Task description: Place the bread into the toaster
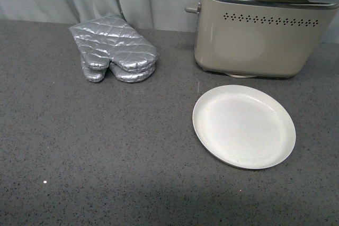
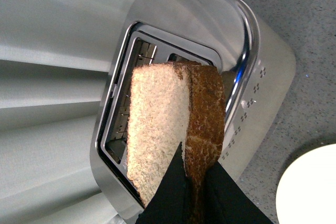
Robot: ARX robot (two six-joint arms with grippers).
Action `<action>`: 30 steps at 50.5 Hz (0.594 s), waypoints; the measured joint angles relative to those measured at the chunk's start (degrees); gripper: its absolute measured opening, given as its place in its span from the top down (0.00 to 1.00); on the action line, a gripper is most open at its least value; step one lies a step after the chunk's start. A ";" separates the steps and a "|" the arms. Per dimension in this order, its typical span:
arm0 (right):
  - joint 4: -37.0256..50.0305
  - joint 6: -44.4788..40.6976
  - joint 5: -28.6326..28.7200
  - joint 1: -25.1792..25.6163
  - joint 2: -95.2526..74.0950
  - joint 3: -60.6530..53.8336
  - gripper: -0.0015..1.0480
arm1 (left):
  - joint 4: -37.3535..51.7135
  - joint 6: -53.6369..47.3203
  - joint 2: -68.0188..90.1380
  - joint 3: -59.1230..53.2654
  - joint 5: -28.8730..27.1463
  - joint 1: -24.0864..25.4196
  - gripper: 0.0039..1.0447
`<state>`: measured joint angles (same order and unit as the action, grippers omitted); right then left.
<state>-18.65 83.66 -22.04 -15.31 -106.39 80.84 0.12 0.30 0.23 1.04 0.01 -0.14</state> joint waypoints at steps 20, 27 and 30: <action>-4.90 3.87 -1.75 -1.97 3.98 0.17 0.98 | 0.00 0.00 0.00 0.00 0.00 0.00 0.06; -6.01 4.26 -1.62 -2.08 3.72 0.24 0.98 | 0.00 0.00 0.00 0.00 0.00 0.00 0.06; -6.19 4.26 -1.44 -1.97 2.91 0.76 0.98 | 0.00 0.00 0.00 0.00 0.00 0.00 0.06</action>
<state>-24.84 87.92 -23.49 -17.28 -103.48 81.60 0.12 0.30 0.23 1.04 0.01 -0.14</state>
